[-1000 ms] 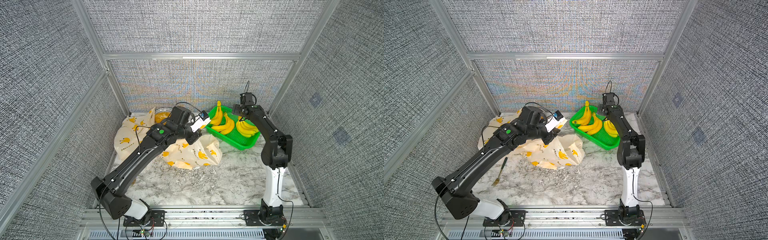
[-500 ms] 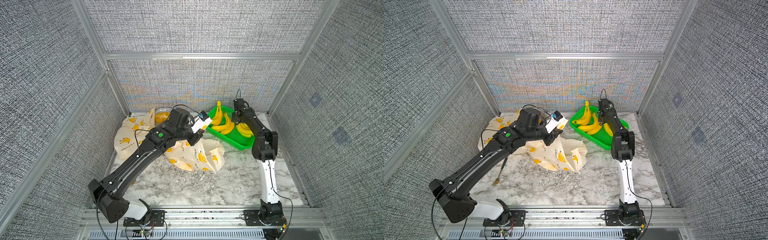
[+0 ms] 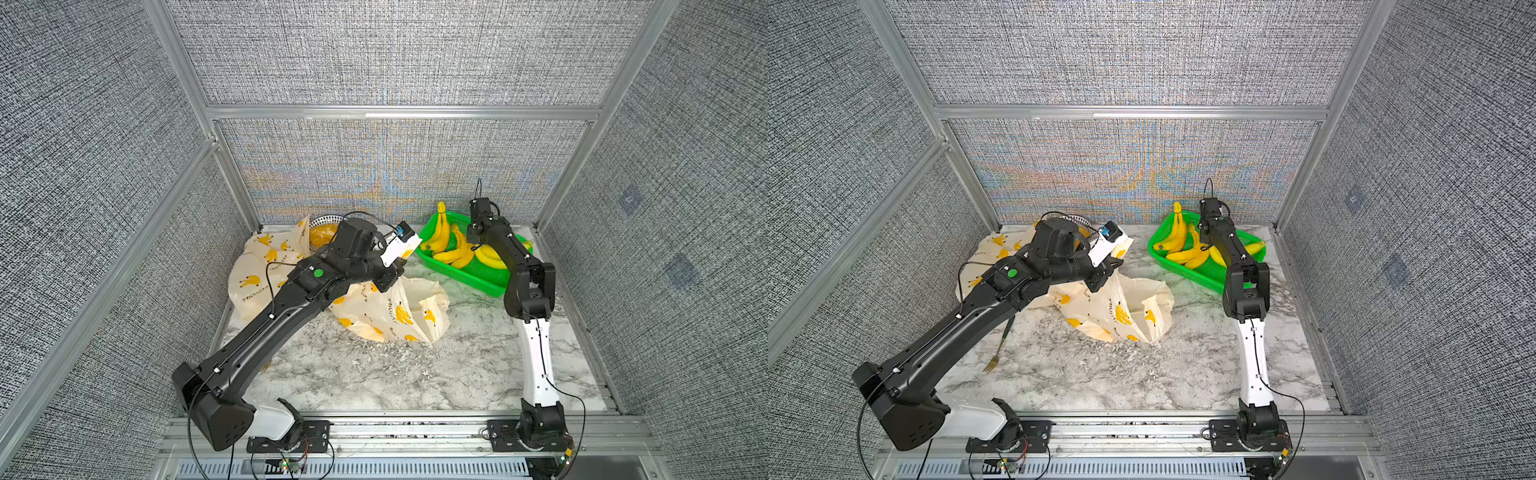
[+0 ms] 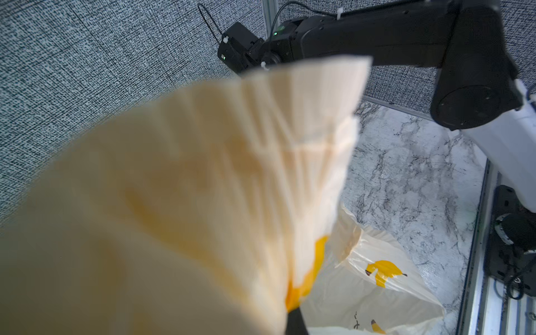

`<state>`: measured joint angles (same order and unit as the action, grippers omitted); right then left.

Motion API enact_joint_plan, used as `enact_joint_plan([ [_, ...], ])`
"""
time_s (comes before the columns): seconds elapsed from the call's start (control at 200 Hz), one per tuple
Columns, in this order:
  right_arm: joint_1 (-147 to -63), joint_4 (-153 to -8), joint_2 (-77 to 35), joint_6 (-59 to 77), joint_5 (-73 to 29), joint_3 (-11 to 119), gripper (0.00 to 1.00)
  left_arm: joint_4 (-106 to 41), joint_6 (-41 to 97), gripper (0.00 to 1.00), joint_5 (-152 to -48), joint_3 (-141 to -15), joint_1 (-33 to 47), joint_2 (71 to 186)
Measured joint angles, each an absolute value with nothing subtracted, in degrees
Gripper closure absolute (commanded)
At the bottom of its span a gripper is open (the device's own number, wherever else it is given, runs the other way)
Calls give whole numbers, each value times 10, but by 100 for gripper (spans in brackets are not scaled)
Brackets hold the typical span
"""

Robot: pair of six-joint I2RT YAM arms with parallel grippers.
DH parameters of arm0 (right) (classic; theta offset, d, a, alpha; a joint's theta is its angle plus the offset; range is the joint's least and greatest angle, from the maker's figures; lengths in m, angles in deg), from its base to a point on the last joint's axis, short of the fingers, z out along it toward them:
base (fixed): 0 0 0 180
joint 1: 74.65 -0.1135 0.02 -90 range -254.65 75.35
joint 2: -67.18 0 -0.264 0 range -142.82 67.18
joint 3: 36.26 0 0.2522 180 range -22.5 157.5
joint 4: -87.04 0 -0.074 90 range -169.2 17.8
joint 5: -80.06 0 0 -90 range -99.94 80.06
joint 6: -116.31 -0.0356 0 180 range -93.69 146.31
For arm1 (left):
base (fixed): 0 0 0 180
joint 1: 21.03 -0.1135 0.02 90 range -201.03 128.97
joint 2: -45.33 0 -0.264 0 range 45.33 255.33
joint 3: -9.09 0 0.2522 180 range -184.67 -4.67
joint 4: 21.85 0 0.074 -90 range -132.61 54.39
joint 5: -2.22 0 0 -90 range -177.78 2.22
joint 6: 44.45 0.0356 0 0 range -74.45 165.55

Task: Place the banana into a plastic bag & tie a knot
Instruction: Pick up the banana from the basket.

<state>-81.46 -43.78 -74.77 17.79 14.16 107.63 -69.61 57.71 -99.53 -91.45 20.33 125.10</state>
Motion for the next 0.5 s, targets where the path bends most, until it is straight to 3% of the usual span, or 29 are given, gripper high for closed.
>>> enact_joint_plan([
  [0.215,-828,-457,-627,185,120,1005,100,-667,560,100,-928,-896,203,1239],
  [0.5,-856,-492,-440,175,40,901,100,-612,541,100,-883,-862,197,1225],
])
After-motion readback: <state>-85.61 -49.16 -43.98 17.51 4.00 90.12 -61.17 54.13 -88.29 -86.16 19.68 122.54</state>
